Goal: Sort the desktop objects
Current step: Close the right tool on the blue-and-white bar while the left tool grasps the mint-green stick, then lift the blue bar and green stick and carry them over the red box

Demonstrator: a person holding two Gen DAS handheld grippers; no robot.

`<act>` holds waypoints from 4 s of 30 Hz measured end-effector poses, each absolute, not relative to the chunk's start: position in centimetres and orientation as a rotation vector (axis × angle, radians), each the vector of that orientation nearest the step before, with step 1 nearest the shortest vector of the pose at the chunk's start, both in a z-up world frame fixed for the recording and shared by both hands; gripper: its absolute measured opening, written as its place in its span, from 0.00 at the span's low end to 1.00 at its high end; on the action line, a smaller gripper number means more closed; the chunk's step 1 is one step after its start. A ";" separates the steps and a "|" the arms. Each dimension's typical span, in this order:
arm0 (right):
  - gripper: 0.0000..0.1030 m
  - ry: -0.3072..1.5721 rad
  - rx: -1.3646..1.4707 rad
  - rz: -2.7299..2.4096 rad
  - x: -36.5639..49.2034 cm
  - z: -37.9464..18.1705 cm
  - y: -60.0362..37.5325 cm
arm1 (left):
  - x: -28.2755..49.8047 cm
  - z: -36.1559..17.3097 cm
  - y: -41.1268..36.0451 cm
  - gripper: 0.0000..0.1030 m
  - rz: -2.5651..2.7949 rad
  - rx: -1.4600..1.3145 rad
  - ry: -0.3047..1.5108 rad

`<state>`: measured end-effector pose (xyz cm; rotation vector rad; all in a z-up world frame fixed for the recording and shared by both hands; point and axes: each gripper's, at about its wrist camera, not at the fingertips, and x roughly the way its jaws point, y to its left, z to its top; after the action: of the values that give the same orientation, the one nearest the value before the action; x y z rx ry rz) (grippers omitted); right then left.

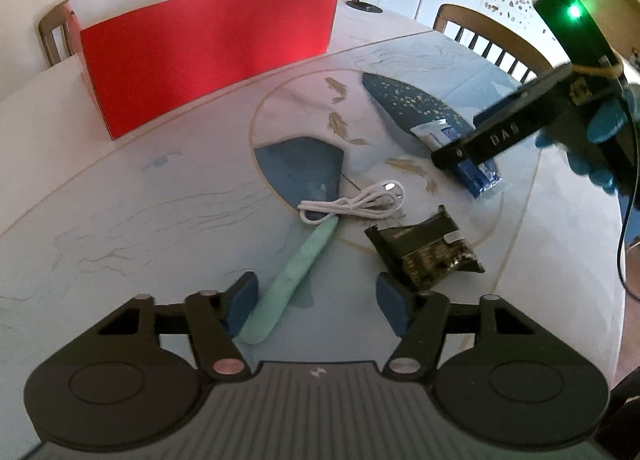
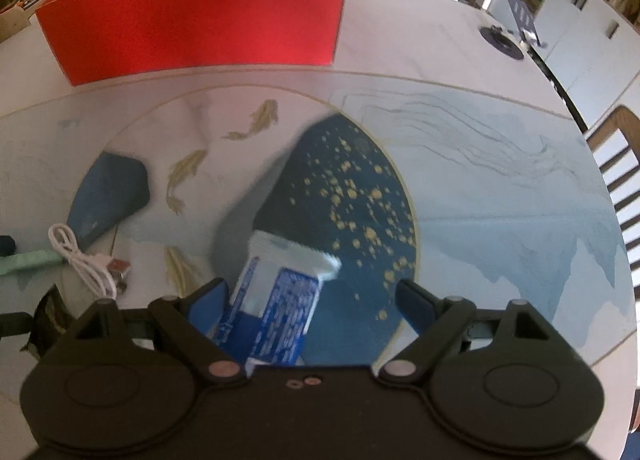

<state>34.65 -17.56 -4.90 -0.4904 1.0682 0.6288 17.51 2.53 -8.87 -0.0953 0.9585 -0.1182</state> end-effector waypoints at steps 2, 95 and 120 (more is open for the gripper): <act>0.88 1.081 -0.475 0.632 34.3 -4.9 -18.0 | 17.6 -8.8 2.5 0.55 -0.114 -0.099 0.960; 0.35 0.831 -0.323 0.913 36.8 10.0 -13.8 | 22.7 6.2 6.9 0.08 0.246 -0.333 0.563; 0.35 0.787 -0.331 1.005 42.9 11.7 -7.6 | 29.9 7.0 11.0 0.08 0.323 -0.363 0.567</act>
<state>42.95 -7.56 11.67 -0.3311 0.7873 1.0046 29.89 10.95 7.05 -0.3633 0.5671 0.3227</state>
